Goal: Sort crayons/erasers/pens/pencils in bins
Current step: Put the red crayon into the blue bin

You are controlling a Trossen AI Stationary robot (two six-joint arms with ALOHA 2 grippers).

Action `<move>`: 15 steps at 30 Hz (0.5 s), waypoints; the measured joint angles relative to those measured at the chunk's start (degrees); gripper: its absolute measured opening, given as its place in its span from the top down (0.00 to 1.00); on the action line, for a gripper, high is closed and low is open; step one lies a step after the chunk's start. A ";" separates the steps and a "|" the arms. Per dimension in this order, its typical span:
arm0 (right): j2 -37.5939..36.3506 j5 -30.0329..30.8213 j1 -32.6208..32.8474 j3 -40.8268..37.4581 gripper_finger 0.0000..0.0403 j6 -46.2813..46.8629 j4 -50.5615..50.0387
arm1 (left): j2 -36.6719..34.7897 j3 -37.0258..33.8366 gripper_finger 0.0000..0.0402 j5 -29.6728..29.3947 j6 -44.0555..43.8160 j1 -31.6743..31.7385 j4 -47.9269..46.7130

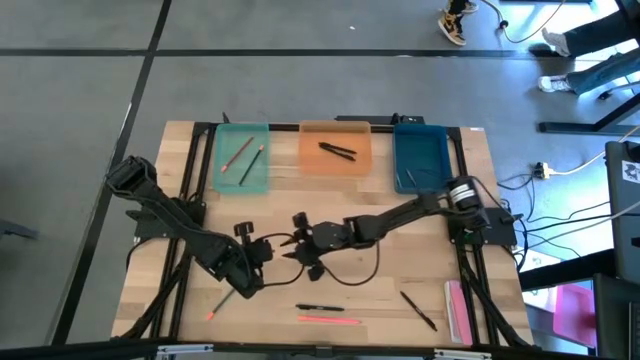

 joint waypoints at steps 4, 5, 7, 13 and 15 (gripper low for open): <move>3.59 0.04 -1.01 5.17 0.65 -0.09 -0.60 | 0.00 0.00 0.99 0.04 -0.04 -0.04 0.02; 4.16 0.04 -1.19 6.10 0.65 -0.09 -1.03 | -0.01 0.00 0.99 0.04 -0.04 -0.03 0.02; 5.26 0.02 -1.45 7.83 0.65 -0.18 -2.29 | -0.02 0.00 0.99 0.04 -0.04 -0.02 -0.01; 5.58 -0.15 -1.52 8.57 0.65 -0.20 -5.95 | -0.02 0.00 0.98 0.13 -0.02 -0.02 -0.03; 5.60 -0.49 -1.51 8.57 0.65 -0.20 -6.04 | -0.02 0.00 0.98 0.11 -0.02 -0.04 -0.03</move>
